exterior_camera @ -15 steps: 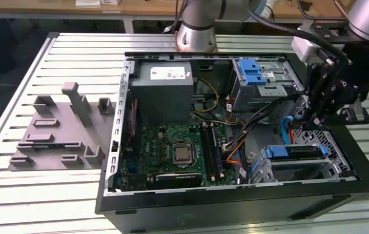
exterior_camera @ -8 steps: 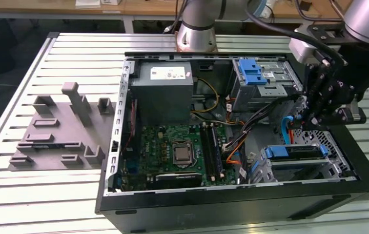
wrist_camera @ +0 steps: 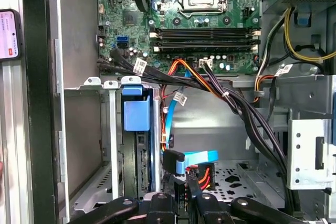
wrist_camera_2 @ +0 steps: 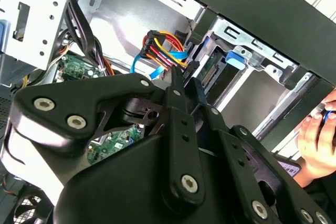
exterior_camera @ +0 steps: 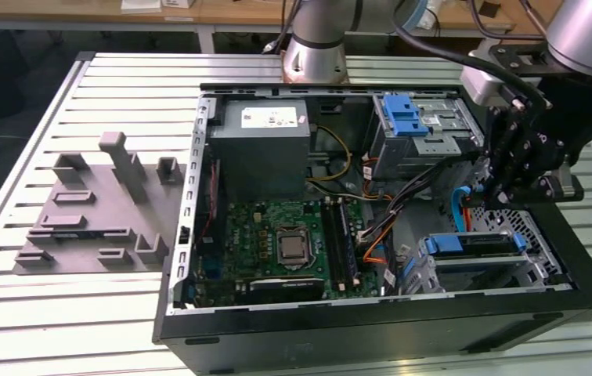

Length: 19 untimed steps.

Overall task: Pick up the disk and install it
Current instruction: 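Insert the first disk wire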

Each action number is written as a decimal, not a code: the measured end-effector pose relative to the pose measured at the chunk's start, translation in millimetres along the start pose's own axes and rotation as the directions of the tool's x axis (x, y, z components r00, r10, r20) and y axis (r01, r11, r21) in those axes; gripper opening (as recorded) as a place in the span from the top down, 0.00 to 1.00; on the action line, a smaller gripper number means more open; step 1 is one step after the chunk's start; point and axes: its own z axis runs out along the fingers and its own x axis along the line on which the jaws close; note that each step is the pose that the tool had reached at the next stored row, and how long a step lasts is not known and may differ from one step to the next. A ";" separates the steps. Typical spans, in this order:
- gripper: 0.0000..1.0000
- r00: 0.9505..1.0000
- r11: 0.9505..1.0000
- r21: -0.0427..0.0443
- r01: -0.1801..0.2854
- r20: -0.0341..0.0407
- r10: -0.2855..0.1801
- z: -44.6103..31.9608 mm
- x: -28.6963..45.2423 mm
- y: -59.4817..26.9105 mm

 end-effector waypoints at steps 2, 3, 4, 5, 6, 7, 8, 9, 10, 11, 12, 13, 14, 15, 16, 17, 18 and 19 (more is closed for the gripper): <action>0.76 1.000 1.000 0.000 0.000 0.000 0.000 0.1 0.0 0.0; 0.78 1.000 1.000 0.000 0.000 0.000 0.000 0.1 0.0 0.0; 0.84 1.000 1.000 0.000 0.000 0.000 0.000 0.1 0.0 0.0; 0.84 1.000 1.000 0.000 0.000 0.000 0.000 0.1 -0.1 0.0; 0.84 1.000 1.000 0.000 0.000 0.000 0.000 0.1 -0.1 0.0; 0.84 1.000 1.000 0.000 0.000 0.000 0.000 0.2 -0.1 0.0; 0.84 1.000 1.000 0.000 0.000 0.000 0.000 0.1 -0.1 0.0; 0.84 1.000 1.000 0.000 0.000 0.000 0.000 0.1 -0.1 0.0; 0.84 1.000 1.000 0.000 0.000 0.000 0.000 0.2 -0.1 0.0; 0.84 1.000 1.000 0.000 0.000 0.000 0.000 0.2 0.2 0.0; 0.84 1.000 1.000 0.000 0.000 0.000 0.000 0.4 1.0 -0.1; 0.84 1.000 1.000 -0.001 0.000 0.000 0.000 0.8 2.5 -0.1; 0.84 1.000 1.000 -0.001 0.000 0.000 0.000 1.4 4.4 -0.1; 0.84 1.000 1.000 0.000 0.000 0.000 0.000 1.9 6.7 -0.1; 0.84 1.000 1.000 -0.001 0.000 0.000 0.000 2.7 9.2 -0.2; 0.84 1.000 1.000 0.000 0.000 0.000 0.000 3.7 12.0 -0.2; 0.84 1.000 1.000 -0.001 0.000 0.000 0.000 4.8 15.0 -0.2; 0.84 1.000 1.000 -0.001 0.000 0.000 0.000 6.0 18.3 -0.3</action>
